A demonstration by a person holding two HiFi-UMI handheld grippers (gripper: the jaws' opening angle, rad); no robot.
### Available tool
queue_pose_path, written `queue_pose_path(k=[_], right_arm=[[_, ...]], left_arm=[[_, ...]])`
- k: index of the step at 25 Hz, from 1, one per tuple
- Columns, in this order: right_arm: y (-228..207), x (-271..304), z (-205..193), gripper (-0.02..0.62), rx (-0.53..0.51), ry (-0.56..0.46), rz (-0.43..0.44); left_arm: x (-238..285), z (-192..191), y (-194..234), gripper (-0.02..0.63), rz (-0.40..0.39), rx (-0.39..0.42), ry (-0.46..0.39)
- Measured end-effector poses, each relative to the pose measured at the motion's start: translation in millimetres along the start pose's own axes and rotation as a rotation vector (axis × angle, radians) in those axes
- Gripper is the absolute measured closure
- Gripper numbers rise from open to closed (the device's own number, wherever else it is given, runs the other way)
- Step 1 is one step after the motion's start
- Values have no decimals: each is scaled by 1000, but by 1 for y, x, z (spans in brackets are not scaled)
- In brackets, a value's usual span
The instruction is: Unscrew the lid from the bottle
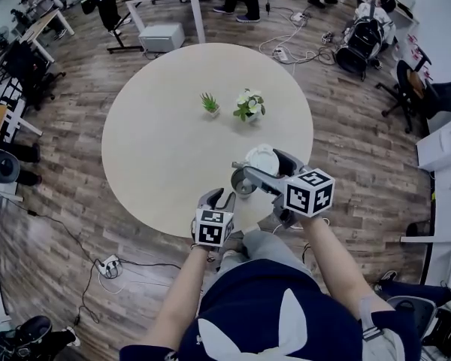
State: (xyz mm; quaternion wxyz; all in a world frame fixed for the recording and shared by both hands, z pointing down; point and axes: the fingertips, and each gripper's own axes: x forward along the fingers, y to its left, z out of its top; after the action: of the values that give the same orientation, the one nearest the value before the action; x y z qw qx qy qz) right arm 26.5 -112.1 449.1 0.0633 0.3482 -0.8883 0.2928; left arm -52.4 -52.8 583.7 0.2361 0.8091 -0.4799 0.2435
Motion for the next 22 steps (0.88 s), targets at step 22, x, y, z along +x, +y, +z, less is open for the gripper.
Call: queue_pose_path(k=[22], right_arm=[[16, -27, 10, 163, 10, -76, 8]], left_arm=[[-38, 27, -19, 584, -31, 28, -95]])
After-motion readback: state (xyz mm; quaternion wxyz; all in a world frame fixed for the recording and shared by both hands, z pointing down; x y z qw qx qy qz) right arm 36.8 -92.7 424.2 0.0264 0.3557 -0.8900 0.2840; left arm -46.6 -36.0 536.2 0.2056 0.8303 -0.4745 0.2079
